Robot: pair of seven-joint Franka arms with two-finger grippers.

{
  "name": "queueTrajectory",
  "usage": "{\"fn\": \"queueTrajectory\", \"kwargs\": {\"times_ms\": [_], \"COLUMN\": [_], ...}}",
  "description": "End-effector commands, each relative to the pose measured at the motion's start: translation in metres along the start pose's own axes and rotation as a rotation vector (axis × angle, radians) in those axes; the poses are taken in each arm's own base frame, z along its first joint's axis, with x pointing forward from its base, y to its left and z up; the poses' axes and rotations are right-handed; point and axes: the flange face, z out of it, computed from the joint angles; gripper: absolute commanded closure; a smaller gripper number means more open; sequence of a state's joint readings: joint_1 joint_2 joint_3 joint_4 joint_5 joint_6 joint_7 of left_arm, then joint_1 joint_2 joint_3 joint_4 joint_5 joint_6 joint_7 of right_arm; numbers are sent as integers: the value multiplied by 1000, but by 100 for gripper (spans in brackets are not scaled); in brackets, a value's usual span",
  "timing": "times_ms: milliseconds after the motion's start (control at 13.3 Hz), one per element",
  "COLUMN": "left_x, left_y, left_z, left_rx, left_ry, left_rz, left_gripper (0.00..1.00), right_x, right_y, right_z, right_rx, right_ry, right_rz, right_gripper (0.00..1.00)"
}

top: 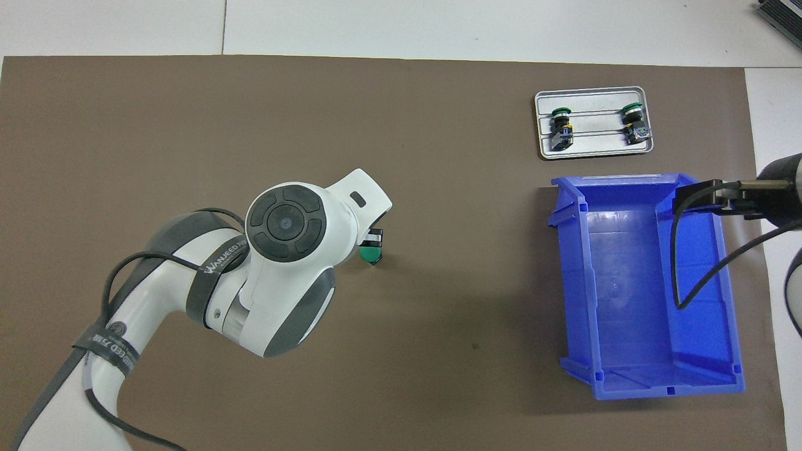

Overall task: Place and press button with both arms
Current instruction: 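Press down on the top of the button with the left gripper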

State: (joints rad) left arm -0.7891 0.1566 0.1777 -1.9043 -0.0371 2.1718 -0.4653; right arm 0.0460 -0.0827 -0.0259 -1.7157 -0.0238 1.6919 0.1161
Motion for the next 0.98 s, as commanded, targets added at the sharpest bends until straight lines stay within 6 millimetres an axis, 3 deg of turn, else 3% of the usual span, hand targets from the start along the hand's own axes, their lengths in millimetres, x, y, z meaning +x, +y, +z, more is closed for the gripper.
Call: {"fn": "queueTrajectory", "kwargs": {"times_ms": [0,678,904], "left_x": [-2,2,-3], "left_y": [12,15,27], "left_z": [22,44,66], "left_rx": [-9,-5,3], "left_ry": [15,30,27], "left_rz": [-7,-2,16], "left_gripper": [100,100,100], "right_x": [-7,-7,-7], "right_y": [4,4,4], "right_z": [-1,-1,-1], "right_rx": [-7,-7,-7], "right_ry": [14,12,12], "right_rz": [19,18,18], "right_gripper": [0,0,0]}}
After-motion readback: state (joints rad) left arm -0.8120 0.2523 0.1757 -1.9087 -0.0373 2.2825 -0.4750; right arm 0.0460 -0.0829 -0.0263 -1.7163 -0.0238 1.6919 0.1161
